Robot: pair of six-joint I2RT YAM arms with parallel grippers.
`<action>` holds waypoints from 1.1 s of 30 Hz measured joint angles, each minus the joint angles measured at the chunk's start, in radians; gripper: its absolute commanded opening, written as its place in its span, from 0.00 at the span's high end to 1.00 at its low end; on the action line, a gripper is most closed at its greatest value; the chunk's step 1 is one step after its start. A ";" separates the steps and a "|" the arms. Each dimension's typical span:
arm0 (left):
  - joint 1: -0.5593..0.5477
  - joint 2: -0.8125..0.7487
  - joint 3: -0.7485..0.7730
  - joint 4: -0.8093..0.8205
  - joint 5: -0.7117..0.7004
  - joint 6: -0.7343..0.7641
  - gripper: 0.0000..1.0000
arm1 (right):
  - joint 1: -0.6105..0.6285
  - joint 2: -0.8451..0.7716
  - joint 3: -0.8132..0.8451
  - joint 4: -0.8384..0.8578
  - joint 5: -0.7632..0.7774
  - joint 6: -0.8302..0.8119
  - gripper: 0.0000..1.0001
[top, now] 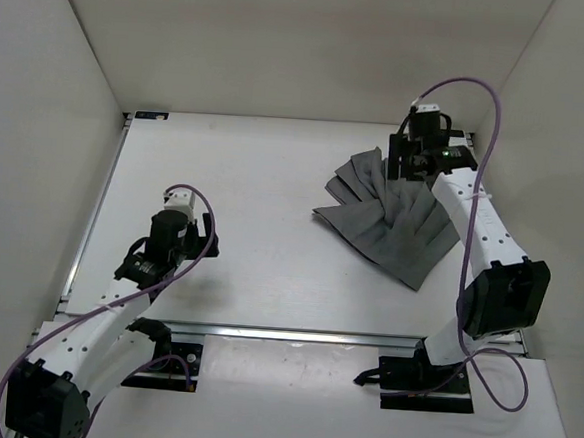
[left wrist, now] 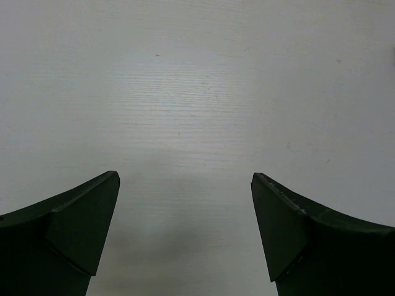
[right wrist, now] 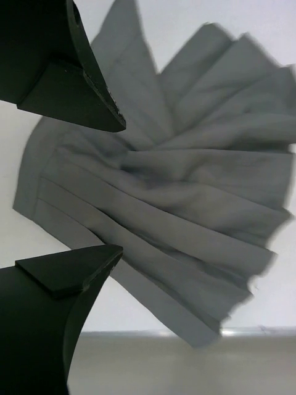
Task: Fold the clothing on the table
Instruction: Move the skirt to the center of the board
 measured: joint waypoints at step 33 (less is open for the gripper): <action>-0.149 1.199 0.526 0.932 0.606 -0.686 0.52 | 0.013 -0.266 -0.446 0.041 -0.156 0.079 0.27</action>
